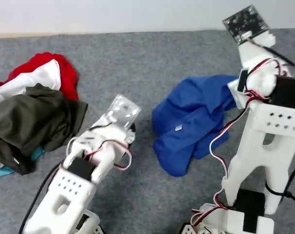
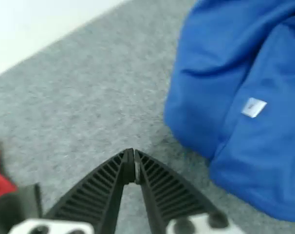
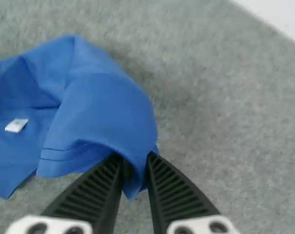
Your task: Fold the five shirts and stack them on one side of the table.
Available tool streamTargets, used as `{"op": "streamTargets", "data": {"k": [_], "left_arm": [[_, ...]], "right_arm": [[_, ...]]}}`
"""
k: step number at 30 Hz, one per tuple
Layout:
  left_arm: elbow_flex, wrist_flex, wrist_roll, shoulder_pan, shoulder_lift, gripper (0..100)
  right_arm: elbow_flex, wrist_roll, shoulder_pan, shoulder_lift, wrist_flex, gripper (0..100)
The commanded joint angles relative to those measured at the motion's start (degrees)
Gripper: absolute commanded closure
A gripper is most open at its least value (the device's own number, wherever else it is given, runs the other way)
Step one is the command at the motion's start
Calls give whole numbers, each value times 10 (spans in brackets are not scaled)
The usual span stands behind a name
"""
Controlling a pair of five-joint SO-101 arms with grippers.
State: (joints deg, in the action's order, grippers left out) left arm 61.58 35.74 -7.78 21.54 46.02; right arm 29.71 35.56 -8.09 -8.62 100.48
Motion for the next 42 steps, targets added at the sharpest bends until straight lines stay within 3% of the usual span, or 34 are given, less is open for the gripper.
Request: {"op": "streamTargets", "data": {"k": [1,11,20,30,35,40,42], "left_arm": [[-96,-9,2,24,-124,974],[-364,177,-18,71,-381,859],[-470,302,-47,83,-494,793],[-514,329,-60,90,-573,793],[-545,330,-59,90,-629,808],[-574,334,-60,90,-636,991],[-580,345,-60,90,-636,991]], "right_arm": [[-7,3,-8,-5,22,989],[-9,3,-9,-4,23,989],[-9,3,-15,-3,23,989],[-9,3,-44,0,22,989],[-9,3,-40,-2,22,989],[-9,3,-44,-6,23,989],[-8,3,-44,-6,23,989]]}}
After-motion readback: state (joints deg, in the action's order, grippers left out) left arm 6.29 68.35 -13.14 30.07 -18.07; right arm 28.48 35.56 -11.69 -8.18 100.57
